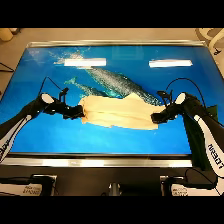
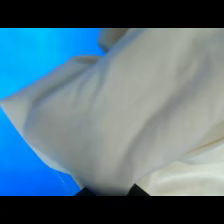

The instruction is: Fold the shirts.

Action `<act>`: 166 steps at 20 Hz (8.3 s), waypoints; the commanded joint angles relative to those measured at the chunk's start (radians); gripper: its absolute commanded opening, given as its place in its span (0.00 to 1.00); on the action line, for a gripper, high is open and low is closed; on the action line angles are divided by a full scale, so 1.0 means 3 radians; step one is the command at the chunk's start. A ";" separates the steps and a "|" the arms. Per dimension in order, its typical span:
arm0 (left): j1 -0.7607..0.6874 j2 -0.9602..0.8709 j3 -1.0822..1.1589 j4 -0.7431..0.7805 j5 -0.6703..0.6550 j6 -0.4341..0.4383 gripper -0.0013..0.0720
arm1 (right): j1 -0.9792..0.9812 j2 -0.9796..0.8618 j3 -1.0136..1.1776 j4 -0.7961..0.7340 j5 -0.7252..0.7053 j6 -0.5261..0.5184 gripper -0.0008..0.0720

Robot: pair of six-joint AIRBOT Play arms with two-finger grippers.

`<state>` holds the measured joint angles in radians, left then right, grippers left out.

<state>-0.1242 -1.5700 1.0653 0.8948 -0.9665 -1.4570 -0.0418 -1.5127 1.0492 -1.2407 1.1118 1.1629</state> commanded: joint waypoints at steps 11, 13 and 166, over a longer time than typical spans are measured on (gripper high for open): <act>-0.1139 0.0554 0.0000 -0.0301 -0.0772 0.0544 0.05 | 0.0003 -0.0066 0.1147 -0.0341 -0.0607 0.0013 0.03; -0.1516 0.0567 0.0005 -0.0402 -0.0525 0.0473 0.05 | 0.0003 -0.0128 0.1404 -0.0346 -0.0552 0.0011 0.03; 0.0380 0.0628 0.1148 0.0067 -0.0699 0.0497 0.05 | 0.1203 0.0473 0.0476 0.0266 -0.0276 -0.0519 0.03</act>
<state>-0.0086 -1.5059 1.3087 0.9192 -1.1950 -1.3224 0.3363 -1.4845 1.1069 -0.9882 1.0229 1.0283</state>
